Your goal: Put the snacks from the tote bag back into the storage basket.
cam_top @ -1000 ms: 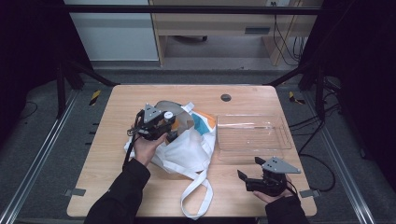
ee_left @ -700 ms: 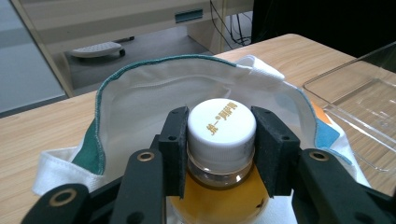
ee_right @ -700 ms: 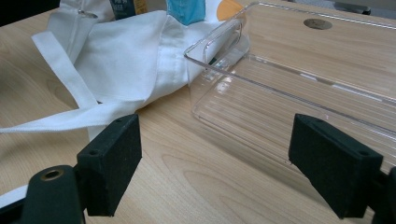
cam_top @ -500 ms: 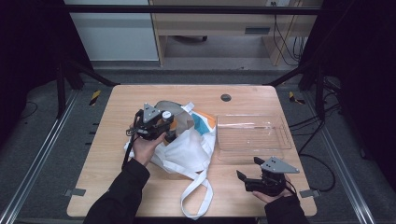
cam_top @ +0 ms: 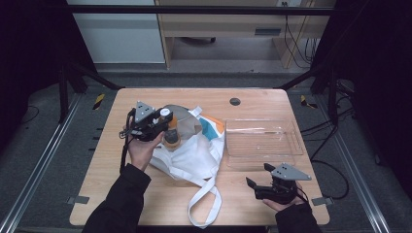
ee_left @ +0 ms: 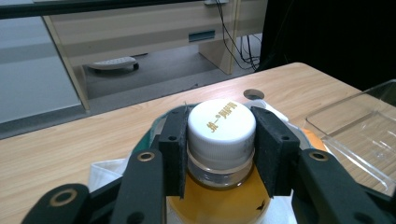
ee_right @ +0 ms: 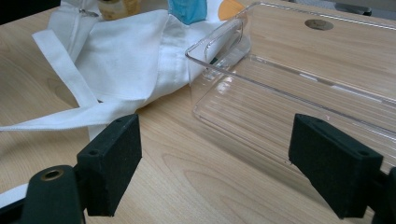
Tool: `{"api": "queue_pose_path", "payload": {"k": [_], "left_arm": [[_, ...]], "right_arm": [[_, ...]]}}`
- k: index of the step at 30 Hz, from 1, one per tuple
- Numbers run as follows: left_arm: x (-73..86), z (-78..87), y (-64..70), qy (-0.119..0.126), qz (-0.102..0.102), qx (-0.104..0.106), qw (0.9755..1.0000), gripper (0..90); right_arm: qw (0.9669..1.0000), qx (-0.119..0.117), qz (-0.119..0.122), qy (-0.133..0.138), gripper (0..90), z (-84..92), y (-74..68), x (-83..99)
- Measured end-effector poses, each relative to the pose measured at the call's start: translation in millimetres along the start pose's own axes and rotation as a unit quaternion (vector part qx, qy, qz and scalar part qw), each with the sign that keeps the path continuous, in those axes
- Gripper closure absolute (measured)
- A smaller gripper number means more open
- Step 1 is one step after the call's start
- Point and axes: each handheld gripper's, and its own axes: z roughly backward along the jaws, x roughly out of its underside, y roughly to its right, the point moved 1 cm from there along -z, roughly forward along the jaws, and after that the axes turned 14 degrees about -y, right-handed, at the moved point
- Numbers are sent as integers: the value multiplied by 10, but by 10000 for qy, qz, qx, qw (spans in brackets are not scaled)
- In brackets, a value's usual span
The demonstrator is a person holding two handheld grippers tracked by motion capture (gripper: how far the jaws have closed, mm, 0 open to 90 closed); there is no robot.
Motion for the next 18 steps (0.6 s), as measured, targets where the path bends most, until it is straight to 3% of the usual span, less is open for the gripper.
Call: {"api": "queue_pose_path", "payload": {"k": [8,18], "left_arm": [[-103,235,-20,159,78,123,9998,588],[-211,478,152,321,-71,233,9992,588]], "right_arm": [[10000,7,14,8,174,2,-1,-1],[10000,3,18,8,173,4,-3,1]]}}
